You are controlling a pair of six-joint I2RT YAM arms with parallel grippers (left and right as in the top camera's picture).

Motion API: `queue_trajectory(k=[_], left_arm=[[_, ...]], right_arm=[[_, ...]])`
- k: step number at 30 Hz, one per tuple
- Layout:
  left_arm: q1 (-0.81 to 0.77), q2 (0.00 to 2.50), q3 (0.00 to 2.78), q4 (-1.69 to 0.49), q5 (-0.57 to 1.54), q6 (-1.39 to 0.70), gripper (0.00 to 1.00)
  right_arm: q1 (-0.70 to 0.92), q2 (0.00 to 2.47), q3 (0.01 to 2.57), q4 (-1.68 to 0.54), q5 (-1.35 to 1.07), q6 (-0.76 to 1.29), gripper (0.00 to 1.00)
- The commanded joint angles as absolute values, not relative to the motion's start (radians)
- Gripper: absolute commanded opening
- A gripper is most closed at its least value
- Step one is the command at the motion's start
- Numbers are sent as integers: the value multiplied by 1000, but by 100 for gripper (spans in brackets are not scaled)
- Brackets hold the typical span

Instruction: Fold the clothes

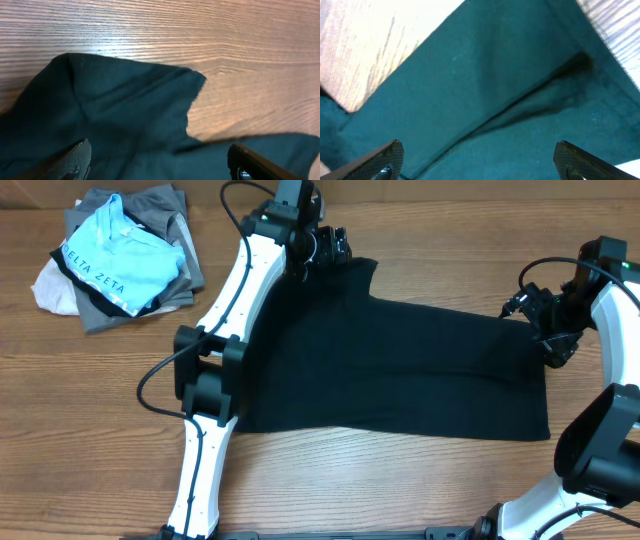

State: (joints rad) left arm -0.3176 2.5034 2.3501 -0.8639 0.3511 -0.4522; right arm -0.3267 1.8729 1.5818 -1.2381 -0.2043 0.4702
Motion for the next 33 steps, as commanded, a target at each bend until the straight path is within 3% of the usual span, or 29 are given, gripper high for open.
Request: queue_trajectory(k=[1,25,28,33], left_arm=[[-322,2534,2393,-830,374,-499,89],[-314,2637,2392,-779,303,-565,87],[-314,2637,2392,-765,303,-565,80],[-315,2638,2392,-761,298,-565,56]], right_arm=[[-324,1865,1601,-1245,-154,462,100],[-324,1865,1601,-1269,-120,440,100],[-324,1865,1601,-1262,-120,440,99],[-325,1865,1601,-1222,-120,445,99]])
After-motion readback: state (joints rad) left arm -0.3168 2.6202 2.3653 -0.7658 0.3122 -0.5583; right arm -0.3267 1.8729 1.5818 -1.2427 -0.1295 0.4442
